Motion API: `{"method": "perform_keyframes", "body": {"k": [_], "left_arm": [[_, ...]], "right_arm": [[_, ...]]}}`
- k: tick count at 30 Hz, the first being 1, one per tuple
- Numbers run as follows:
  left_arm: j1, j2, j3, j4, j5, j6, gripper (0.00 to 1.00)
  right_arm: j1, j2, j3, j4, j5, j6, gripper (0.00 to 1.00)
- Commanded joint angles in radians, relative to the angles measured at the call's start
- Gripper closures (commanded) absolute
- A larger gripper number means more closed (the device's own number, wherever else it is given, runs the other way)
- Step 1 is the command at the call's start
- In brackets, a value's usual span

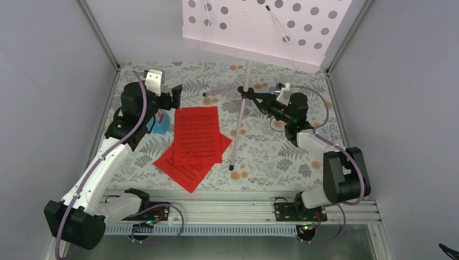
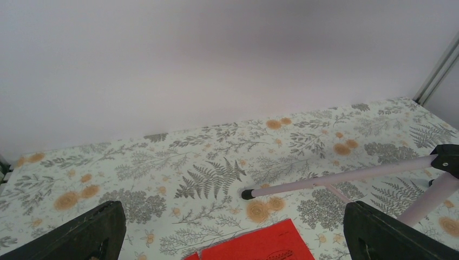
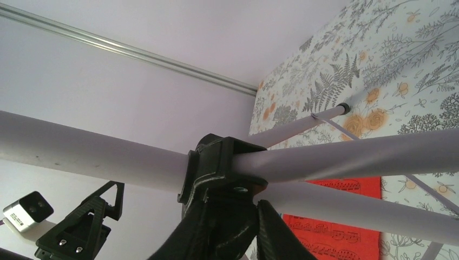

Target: Pack up the instrument practice props

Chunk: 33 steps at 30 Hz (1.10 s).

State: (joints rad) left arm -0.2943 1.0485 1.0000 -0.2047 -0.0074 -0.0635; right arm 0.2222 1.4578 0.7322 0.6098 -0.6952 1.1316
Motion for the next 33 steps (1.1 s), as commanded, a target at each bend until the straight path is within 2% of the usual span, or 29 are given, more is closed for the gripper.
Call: {"method": "perform_keyframes", "body": {"k": [1, 8, 11, 18, 33], "left_arm": [[0.003, -0.021, 0.009, 0.002, 0.024, -0.007, 0.0], [0.004, -0.024, 0.007, 0.002, 0.019, -0.007, 0.0], [0.004, -0.019, 0.008, 0.003, 0.02, -0.006, 0.0], [0.003, -0.017, 0.007, 0.002, 0.016, -0.006, 0.0], [0.003, -0.015, 0.007, 0.003, 0.026, -0.007, 0.0]], "right_arm": [[0.018, -0.017, -0.032, 0.01, 0.005, -0.028, 0.83], [0.024, -0.014, -0.061, 0.069, 0.011, -0.079, 0.93], [0.026, -0.014, -0.066, 0.079, 0.013, -0.123, 0.92], [0.027, -0.006, -0.073, 0.138, -0.031, -0.188, 0.75], [0.002, 0.017, -0.057, 0.154, -0.04, -0.272, 0.62]]}}
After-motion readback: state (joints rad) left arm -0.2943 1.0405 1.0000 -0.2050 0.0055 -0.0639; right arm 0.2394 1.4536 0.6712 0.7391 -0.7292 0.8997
